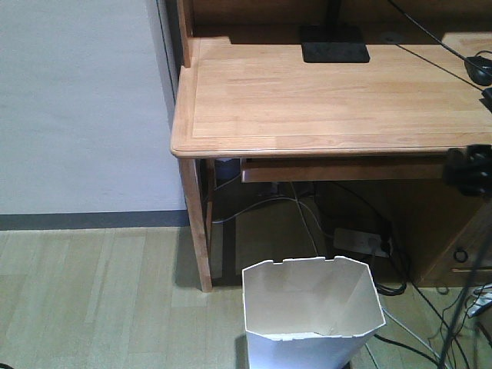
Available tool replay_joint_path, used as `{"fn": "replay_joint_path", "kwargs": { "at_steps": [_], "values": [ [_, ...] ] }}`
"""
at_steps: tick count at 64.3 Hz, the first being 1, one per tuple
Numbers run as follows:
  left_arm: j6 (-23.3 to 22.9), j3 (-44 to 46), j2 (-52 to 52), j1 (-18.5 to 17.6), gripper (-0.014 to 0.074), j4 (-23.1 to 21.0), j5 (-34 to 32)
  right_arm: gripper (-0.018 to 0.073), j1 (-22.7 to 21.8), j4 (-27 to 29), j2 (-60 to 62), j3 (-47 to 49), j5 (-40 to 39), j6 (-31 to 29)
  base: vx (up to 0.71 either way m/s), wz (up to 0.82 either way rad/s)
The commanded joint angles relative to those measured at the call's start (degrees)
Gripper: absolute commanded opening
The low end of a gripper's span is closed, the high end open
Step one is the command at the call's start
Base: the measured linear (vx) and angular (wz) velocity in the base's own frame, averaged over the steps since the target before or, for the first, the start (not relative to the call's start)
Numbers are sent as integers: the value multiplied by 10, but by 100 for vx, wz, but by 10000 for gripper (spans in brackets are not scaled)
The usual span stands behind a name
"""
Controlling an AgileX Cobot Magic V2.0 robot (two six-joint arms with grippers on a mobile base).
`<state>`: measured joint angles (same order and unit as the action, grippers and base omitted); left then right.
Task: Move trash bin to bedside with robot
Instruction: 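Lower the right gripper to the rim of the white trash bin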
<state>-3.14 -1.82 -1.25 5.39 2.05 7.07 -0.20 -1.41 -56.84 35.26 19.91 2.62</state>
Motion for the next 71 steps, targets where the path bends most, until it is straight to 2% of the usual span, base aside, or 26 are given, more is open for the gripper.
{"fn": "replay_joint_path", "kwargs": {
  "at_steps": [1,9,19,27,29,37,42,47,60,71],
  "values": [
    [-3,14,-3,0,-6,-1,-42,521,-1,2,-80,74,28,-1,0,0],
    [-3,14,-3,0,-6,-1,-42,521,-1,1,-174,127,101,-6,0,0],
    [-3,14,-3,0,-6,-1,-42,521,-14,7,-277,168,139,-31,0,0],
    [-3,14,-3,0,-6,-1,-42,521,-57,60,-354,184,146,-75,0,0],
    [-3,14,-3,0,-6,-1,-42,521,-70,84,-370,185,143,-94,0,0],
    [-3,14,-3,0,-6,-1,-42,521,-109,189,-435,186,130,-244,0,0],
    [-3,14,-3,0,-6,-1,-42,521,-119,250,-481,186,112,-337,0,0],
    [-3,14,-3,0,-6,-1,-42,521,-121,292,-522,186,79,-398,0,0],
    [-3,14,-3,0,-6,-1,-42,521,-121,375,-630,187,-31,-509,0,0],
    [-3,14,-3,0,-6,-1,-42,522,-120,413,-734,227,-45,-577,0,0]
  ]
}}
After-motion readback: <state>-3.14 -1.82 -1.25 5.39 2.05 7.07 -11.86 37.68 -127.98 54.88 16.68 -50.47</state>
